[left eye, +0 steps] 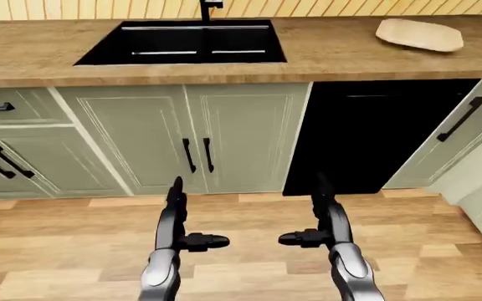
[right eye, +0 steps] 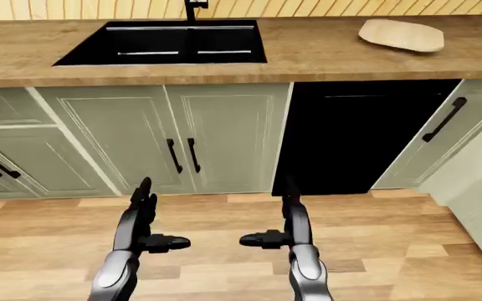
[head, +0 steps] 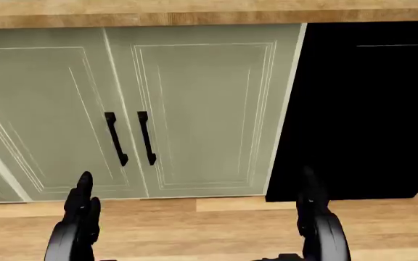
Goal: Place the bread and cheese on the cutting board.
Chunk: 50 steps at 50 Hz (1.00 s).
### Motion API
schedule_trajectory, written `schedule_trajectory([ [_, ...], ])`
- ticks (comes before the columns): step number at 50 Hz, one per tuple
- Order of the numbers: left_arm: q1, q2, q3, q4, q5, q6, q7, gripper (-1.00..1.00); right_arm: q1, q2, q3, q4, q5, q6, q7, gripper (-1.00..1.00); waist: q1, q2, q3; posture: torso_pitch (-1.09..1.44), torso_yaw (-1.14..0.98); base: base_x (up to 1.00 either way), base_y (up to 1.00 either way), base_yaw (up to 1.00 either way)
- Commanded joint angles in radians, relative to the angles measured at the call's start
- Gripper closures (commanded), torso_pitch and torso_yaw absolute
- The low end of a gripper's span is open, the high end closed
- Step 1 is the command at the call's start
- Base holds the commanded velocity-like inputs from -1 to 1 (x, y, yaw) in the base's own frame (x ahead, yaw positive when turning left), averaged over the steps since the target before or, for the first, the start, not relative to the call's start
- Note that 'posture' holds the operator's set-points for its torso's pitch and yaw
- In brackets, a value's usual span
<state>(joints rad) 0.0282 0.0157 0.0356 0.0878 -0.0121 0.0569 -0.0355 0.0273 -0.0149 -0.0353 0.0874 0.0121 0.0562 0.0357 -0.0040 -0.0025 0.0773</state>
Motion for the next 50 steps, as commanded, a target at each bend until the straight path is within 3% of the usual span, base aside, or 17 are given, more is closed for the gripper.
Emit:
schedule_trajectory([
  [1,-0.021,0.002,0.002,-0.107,-0.01,-0.042,-0.001,-1.0,-0.026,-0.005,0.002,-0.094,-0.003,-0.06,0.001,-1.0,-0.002,-0.008,-0.001,0.0,0.0,0.0,0.0,0.0],
  [3,-0.016,0.001,0.0,-0.122,-0.01,-0.031,-0.001,-1.0,-0.029,-0.005,0.002,-0.083,-0.003,-0.067,0.005,-1.0,0.008,-0.001,-0.062,0.0,0.0,0.0,0.0,0.0],
  [4,-0.016,0.001,0.0,-0.121,-0.01,-0.032,-0.002,-1.0,-0.029,-0.004,0.003,-0.083,-0.003,-0.065,0.006,-1.0,0.008,-0.001,-0.051,0.0,0.0,0.0,0.0,0.0],
  [5,-0.014,0.001,0.0,-0.126,-0.01,-0.029,-0.002,-1.0,-0.03,-0.004,0.002,-0.08,-0.001,-0.065,0.009,-1.0,0.006,-0.006,-0.016,0.0,0.0,0.0,0.0,0.0],
  [7,-0.016,0.001,0.001,-0.122,-0.01,-0.031,-0.002,-1.0,-0.032,-0.005,0.002,-0.073,0.0,-0.07,0.013,-1.0,0.007,-0.007,-0.069,0.0,0.0,0.0,0.0,0.0],
  [8,-0.019,0.001,0.001,-0.116,-0.011,-0.035,-0.003,-1.0,-0.031,-0.004,0.004,-0.077,0.0,-0.066,0.014,-1.0,0.007,-0.007,-0.075,0.0,0.0,0.0,0.0,0.0],
  [19,-0.023,0.0,0.001,-0.109,-0.011,-0.038,0.001,-1.0,-0.034,-0.005,0.005,-0.068,-0.01,-0.072,0.011,-1.0,0.007,-0.003,-0.085,0.0,0.0,0.0,0.0,0.0],
  [22,0.022,-0.001,-0.033,-0.206,0.032,-0.085,-0.008,-1.0,-0.036,-0.002,-0.001,-0.075,0.016,-0.064,0.018,-1.0,0.007,-0.003,-0.091,0.0,0.0,0.0,0.0,0.0],
  [28,-0.007,0.001,-0.016,-0.338,0.028,0.078,-0.005,-1.0,-0.069,0.005,0.024,-0.309,-0.013,0.14,-0.017,-1.0,0.011,-0.005,-0.091,0.0,0.0,0.0,0.0,0.0],
  [30,-0.062,0.007,0.013,-0.472,0.015,0.24,0.013,-1.0,-0.099,0.005,0.033,-0.454,-0.006,0.259,-0.02,-1.0,0.009,-0.002,-0.091,0.0,0.0,0.0,0.0,0.0],
  [34,-0.221,0.044,0.056,-0.69,-0.014,0.527,0.023,-1.0,-0.29,-0.018,0.007,-0.632,-0.004,0.522,-0.031,-1.0,0.008,-0.001,-0.091,0.0,0.0,0.0,0.0,0.0],
  [38,-0.439,0.091,0.073,-0.738,-0.013,0.707,0.065,-1.0,-0.499,-0.074,-0.022,-0.674,-0.027,0.706,-0.028,-1.0,0.009,-0.001,-0.086,0.0,0.0,0.0,0.0,0.0],
  [42,-0.715,0.166,0.142,-0.739,-0.075,0.96,0.101,-1.0,-0.769,-0.135,-0.073,-0.64,0.018,0.891,-0.028,-1.0,0.009,0.0,-0.081,0.0,0.0,0.0,0.0,0.0],
  [43,-0.747,0.214,0.122,-0.698,-0.039,0.977,0.122,-1.0,-0.802,-0.156,-0.074,-0.629,0.011,0.915,-0.039,-1.0,0.008,0.002,-0.077,0.0,0.0,0.0,0.0,0.0],
  [44,-0.832,0.213,0.181,-0.668,-0.067,1.018,0.141,-1.0,-0.859,-0.178,-0.074,-0.605,0.017,0.946,-0.03,-1.0,0.006,0.003,-0.072,0.0,0.0,0.0,0.0,0.0],
  [47,-0.956,0.275,0.205,-0.68,-0.131,1.13,0.152,-1.0,-0.974,-0.196,-0.11,-0.553,0.065,0.959,-0.023,-1.0,0.005,0.006,-0.06,0.0,0.0,0.0,0.0,0.0],
  [50,-1.034,0.32,0.193,-0.693,-0.182,1.191,0.143,-1.0,-1.076,-0.221,-0.143,-0.489,0.095,0.959,-0.069,-1.0,0.002,0.008,-0.048,0.0,0.0,0.0,0.0,0.0],
])
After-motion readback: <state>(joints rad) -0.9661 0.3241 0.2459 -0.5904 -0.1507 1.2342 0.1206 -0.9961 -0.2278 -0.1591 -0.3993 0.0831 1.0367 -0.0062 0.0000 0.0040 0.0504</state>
